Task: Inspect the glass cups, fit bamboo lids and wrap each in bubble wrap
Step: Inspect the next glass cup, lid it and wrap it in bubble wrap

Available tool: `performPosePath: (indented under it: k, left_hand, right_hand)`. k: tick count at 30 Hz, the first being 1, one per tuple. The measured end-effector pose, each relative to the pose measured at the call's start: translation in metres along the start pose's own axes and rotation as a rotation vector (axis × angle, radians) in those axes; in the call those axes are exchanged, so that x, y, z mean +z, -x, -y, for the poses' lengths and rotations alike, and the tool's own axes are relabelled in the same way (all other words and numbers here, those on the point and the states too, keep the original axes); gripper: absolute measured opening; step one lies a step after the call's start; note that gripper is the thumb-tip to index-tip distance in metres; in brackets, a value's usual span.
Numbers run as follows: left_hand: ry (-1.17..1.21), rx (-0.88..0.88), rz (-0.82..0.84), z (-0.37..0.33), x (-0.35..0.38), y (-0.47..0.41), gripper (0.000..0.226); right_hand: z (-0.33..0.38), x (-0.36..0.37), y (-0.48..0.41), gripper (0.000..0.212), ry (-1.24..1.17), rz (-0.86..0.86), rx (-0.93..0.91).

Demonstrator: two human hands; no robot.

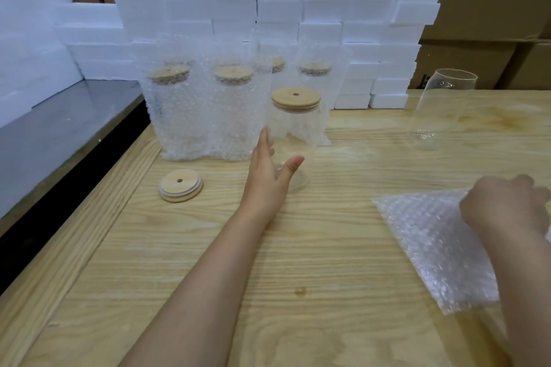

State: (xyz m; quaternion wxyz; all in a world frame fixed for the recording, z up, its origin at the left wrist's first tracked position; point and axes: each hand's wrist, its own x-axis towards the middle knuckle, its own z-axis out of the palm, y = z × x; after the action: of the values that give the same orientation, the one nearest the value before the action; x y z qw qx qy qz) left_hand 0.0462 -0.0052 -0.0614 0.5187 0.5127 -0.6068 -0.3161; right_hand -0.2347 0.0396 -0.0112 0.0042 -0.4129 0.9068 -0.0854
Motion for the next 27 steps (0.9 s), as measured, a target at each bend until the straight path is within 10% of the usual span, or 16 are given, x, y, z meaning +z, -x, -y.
performPosePath:
  k: [12, 18, 27]
  left_hand:
    - [0.017, 0.075, -0.160, -0.001, -0.001, 0.005, 0.095]
    - [-0.162, 0.414, -0.492, -0.013, -0.006, 0.014, 0.038]
    - [-0.099, 0.459, -0.276, -0.017, -0.001, 0.024, 0.043]
  right_hand:
    - [-0.006, 0.001, 0.001, 0.019, -0.054, -0.146, -0.100]
    - [0.025, -0.013, 0.036, 0.009, -0.404, -0.611, -0.570]
    - [0.080, 0.024, 0.086, 0.012, -0.394, -0.770, -1.205]
